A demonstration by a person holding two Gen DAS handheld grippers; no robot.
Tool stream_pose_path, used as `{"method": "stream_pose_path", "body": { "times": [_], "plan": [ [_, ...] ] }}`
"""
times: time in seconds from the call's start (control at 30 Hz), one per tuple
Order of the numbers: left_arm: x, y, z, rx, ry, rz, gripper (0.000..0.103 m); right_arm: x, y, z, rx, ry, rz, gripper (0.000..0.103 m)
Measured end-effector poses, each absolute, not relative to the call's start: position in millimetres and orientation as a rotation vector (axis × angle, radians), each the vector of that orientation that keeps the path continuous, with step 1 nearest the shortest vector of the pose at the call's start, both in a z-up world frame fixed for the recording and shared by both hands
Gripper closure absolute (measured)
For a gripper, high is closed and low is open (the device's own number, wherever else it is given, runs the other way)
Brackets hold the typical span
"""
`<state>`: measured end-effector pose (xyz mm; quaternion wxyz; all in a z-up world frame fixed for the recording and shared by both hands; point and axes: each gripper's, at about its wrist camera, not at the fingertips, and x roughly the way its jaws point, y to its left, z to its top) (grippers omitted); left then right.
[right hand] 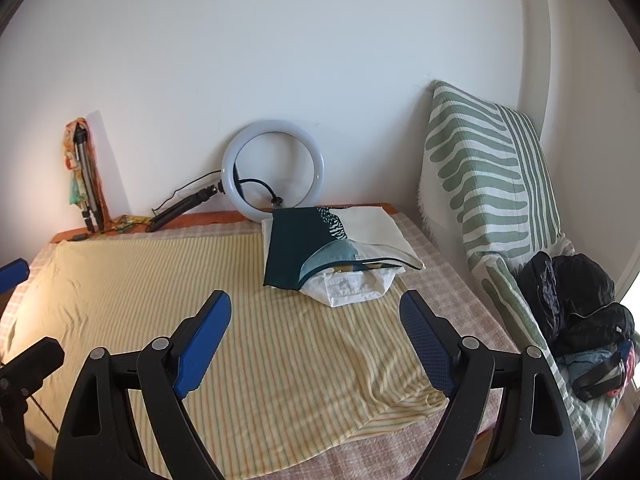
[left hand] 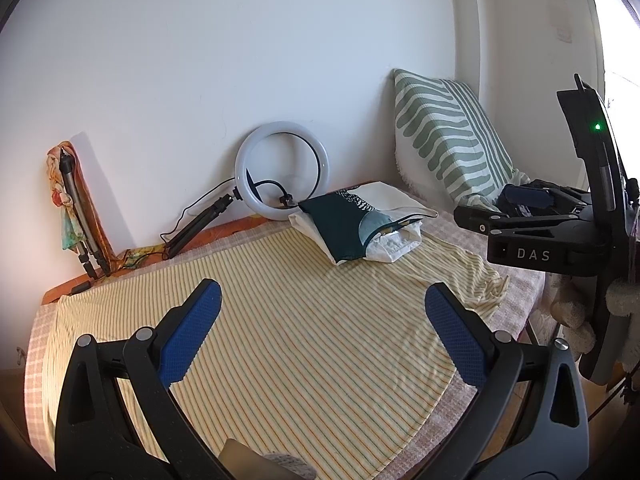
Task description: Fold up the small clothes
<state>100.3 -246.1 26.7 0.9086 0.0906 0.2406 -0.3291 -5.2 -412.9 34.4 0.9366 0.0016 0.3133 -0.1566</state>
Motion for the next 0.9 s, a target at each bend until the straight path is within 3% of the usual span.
{"method": "stream_pose_path", "body": {
  "times": [0.9],
  "plan": [
    [94.8, -250.0, 18.1, 0.197, 0.483, -0.639, 0.000, -4.9, -414.2, 22.8, 0.023, 0.669, -0.315, 0.017]
  ]
}}
